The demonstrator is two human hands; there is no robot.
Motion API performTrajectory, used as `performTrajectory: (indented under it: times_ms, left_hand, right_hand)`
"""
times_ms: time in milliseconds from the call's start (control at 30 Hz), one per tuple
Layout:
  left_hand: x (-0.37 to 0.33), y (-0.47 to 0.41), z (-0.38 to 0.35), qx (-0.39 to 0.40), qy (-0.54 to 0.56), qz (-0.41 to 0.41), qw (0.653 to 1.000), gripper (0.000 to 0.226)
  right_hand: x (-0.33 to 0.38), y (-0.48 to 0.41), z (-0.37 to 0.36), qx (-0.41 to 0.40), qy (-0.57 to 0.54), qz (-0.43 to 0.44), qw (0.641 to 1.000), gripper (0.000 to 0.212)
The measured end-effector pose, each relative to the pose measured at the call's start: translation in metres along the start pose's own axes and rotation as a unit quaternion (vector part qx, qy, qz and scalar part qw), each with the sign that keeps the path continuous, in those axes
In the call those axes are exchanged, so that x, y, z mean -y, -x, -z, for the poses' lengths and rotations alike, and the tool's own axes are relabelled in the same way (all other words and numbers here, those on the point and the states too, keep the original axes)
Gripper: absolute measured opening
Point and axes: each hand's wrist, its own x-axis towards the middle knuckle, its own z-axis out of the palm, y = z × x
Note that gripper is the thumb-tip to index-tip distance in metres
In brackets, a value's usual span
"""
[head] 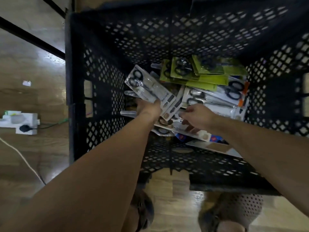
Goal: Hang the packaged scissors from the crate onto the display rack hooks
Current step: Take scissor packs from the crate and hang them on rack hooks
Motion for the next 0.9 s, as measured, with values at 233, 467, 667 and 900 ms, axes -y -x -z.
performTrajectory:
  times_ms: [233, 467, 667, 900]
  left_hand:
    - [-0.001, -0.023, 0.003, 0.022, 0.164, 0.063, 0.984, 0.039]
    - [-0.021, -0.020, -0.001, 0.062, 0.183, 0.092, 0.977, 0.047]
    - [-0.004, 0.034, 0.020, 0.046, 0.187, 0.104, 0.976, 0.052]
    - [-0.052, 0.221, 0.124, 0.118, 0.157, 0.054, 0.979, 0.035]
  right_hand:
    - [0.035, -0.004, -0.023, -0.027, -0.297, -0.068, 0.952, 0.013]
    - [0.032, 0.009, -0.038, -0.099, -0.219, 0.008, 0.971, 0.016]
    - [0.008, 0.083, -0.013, -0.222, -0.141, 0.078, 0.962, 0.027]
    - [0.042, 0.293, 0.045, -0.295, -0.021, 0.104, 0.949, 0.021]
